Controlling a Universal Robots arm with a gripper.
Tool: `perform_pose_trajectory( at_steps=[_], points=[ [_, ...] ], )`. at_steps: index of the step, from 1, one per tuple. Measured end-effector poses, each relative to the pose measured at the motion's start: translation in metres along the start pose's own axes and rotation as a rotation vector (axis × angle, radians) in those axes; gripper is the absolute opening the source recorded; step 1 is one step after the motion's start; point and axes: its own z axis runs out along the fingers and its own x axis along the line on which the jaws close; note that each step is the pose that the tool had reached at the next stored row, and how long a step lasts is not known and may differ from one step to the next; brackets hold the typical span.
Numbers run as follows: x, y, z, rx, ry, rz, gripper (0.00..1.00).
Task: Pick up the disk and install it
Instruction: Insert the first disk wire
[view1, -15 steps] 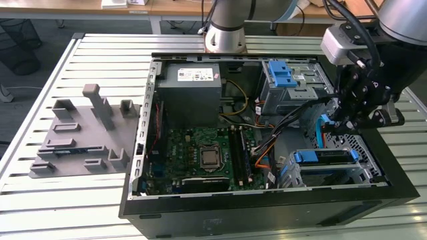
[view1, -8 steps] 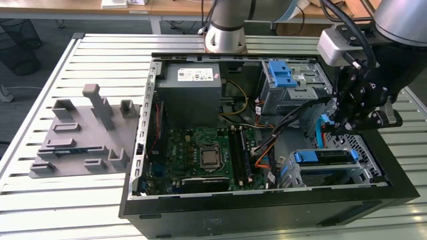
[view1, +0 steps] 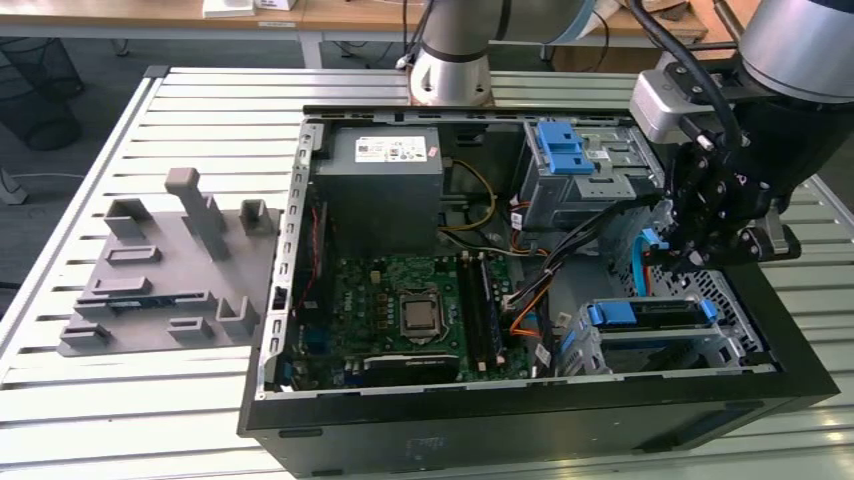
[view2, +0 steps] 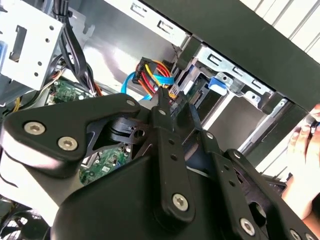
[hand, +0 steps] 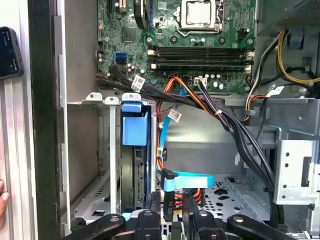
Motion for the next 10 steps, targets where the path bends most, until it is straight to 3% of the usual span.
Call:
perform_pose_trajectory(
  at_steps=[2,5,10],
  points=[
    [0.0001,0.0021,0.0004,0.0085,0.0068,0.000,0.31],
    [0.0001,0.0079,0.0004,0.0214,0.0100,0.000,0.31],
    [-0.0004,0.0081,0.0019,0.0225,0.0100,0.000,0.31]
  ],
)
